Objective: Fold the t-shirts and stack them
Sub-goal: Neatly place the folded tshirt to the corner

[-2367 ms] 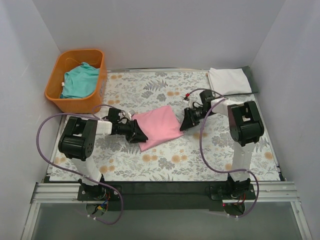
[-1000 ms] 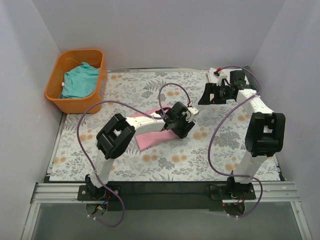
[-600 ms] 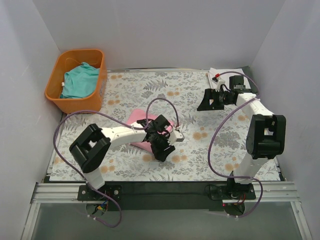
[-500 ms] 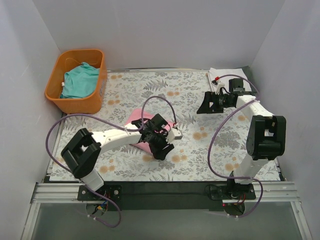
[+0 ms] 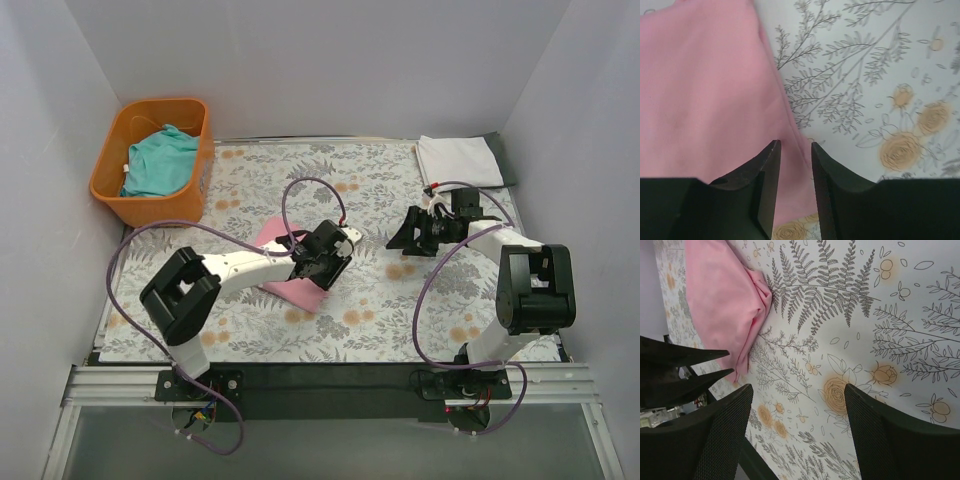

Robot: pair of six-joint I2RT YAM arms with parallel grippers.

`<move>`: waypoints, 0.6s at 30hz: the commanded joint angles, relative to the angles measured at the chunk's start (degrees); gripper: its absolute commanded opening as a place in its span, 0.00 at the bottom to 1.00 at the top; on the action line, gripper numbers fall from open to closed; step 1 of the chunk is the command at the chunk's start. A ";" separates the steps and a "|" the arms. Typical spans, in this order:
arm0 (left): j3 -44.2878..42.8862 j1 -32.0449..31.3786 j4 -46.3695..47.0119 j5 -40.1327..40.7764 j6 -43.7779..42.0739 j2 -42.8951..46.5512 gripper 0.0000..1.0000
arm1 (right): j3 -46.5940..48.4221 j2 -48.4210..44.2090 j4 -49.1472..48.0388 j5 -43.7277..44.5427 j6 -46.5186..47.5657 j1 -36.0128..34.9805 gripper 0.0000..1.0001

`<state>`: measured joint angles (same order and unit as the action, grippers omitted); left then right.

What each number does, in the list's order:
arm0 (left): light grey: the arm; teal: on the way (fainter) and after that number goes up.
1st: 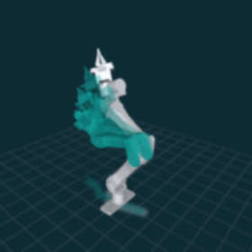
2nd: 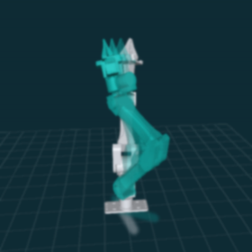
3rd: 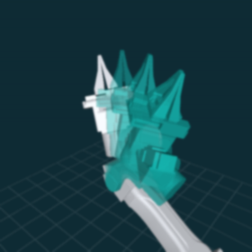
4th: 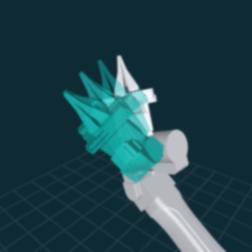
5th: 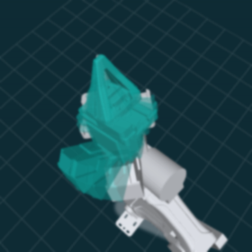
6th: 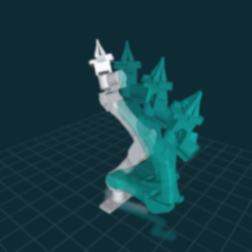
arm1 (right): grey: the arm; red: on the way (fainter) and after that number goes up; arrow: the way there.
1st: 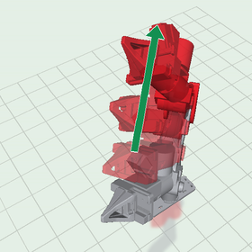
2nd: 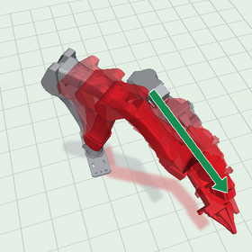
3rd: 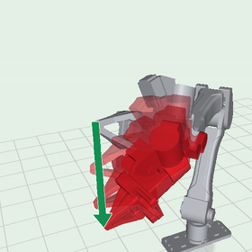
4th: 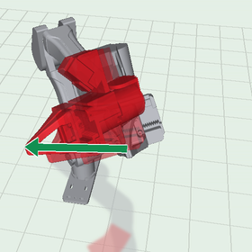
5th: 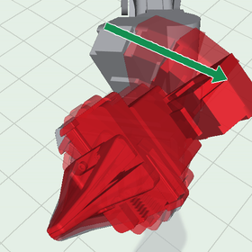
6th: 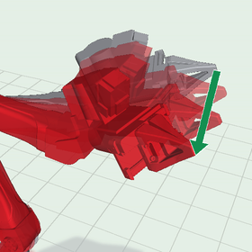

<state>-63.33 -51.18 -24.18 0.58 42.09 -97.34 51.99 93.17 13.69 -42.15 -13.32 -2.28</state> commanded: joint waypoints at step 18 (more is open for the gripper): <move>-0.83 -0.33 -1.30 4.88 9.15 -11.29 0.36 | -0.75 -1.06 -6.13 -0.12 -3.11 -0.70 0.71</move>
<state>-65.14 -51.68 -22.50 6.85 49.19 -105.16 51.13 93.14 8.91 -42.06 -16.38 -2.70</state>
